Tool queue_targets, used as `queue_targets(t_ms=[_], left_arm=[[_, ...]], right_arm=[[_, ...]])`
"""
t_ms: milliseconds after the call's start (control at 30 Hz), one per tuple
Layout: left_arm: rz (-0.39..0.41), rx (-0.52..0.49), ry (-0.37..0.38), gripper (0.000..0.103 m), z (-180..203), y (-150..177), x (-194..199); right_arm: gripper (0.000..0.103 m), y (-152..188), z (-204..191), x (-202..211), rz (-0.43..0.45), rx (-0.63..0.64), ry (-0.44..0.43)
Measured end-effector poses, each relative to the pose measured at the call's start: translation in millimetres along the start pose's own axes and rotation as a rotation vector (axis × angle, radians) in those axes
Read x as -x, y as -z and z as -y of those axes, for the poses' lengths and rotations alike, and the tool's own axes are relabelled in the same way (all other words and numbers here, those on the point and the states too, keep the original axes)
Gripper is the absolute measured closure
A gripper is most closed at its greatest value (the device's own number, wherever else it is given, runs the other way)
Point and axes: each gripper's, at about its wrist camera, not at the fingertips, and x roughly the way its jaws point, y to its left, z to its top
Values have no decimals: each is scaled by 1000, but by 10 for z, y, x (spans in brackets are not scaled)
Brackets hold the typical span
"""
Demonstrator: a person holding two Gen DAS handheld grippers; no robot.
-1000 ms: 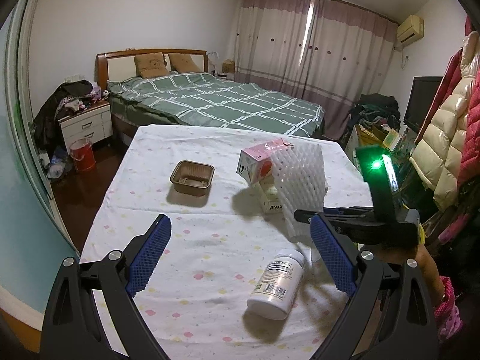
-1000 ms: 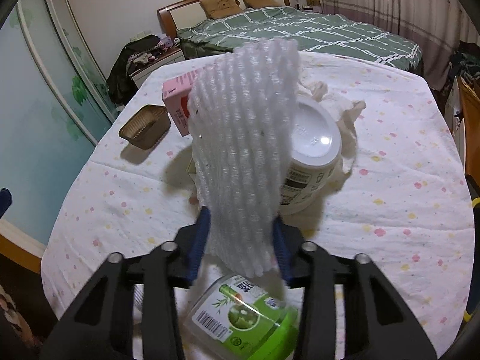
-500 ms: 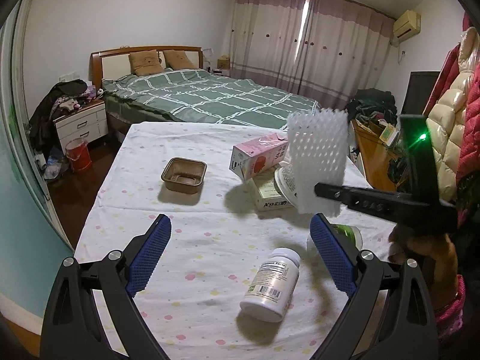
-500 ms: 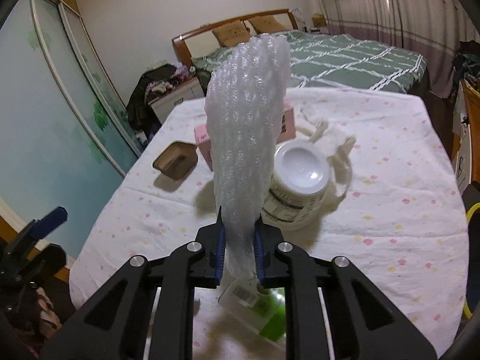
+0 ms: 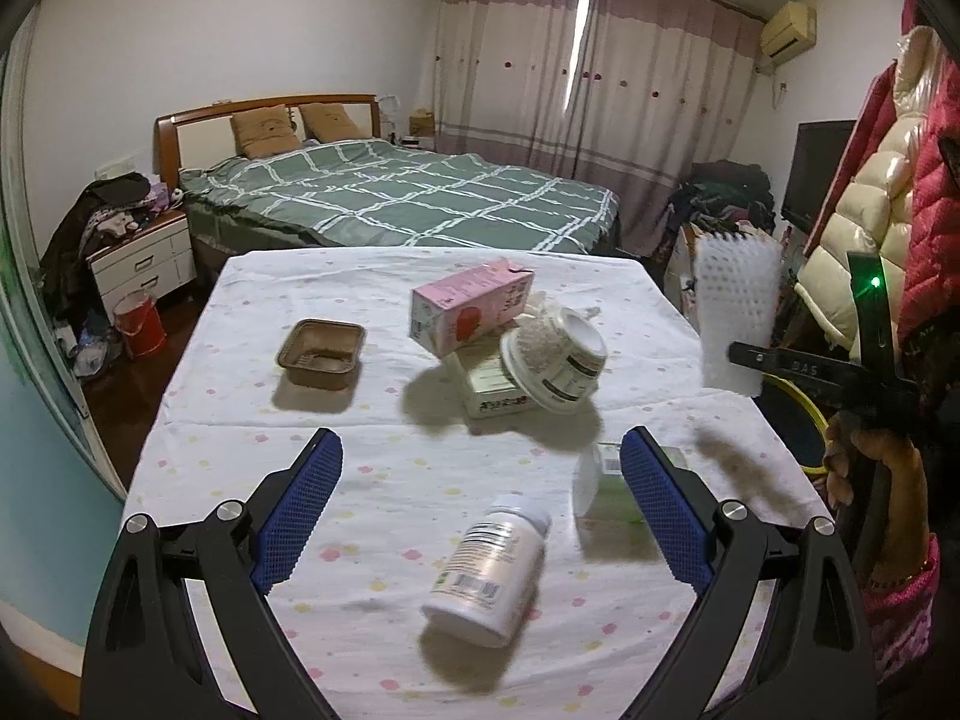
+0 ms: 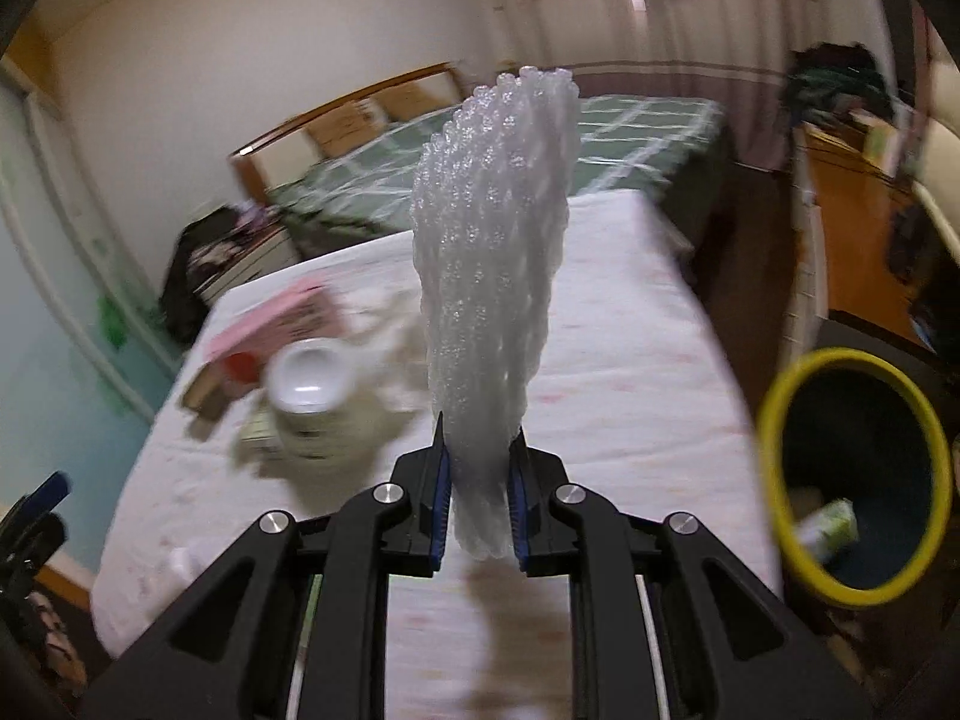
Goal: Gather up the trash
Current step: 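Carry the foam netting over the yellow-rimmed bin and open the right gripper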
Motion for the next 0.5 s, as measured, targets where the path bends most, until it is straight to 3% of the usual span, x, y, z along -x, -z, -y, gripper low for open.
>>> queue_targets(t_ms=[333, 500], left_arm=[[-26, -59, 40, 11, 362, -13, -129], [-36, -86, 54, 11, 505, -11, -165]], right_arm=[[87, 197, 1251, 107, -15, -186, 166], [87, 294, 1696, 97, -24, -254, 230]])
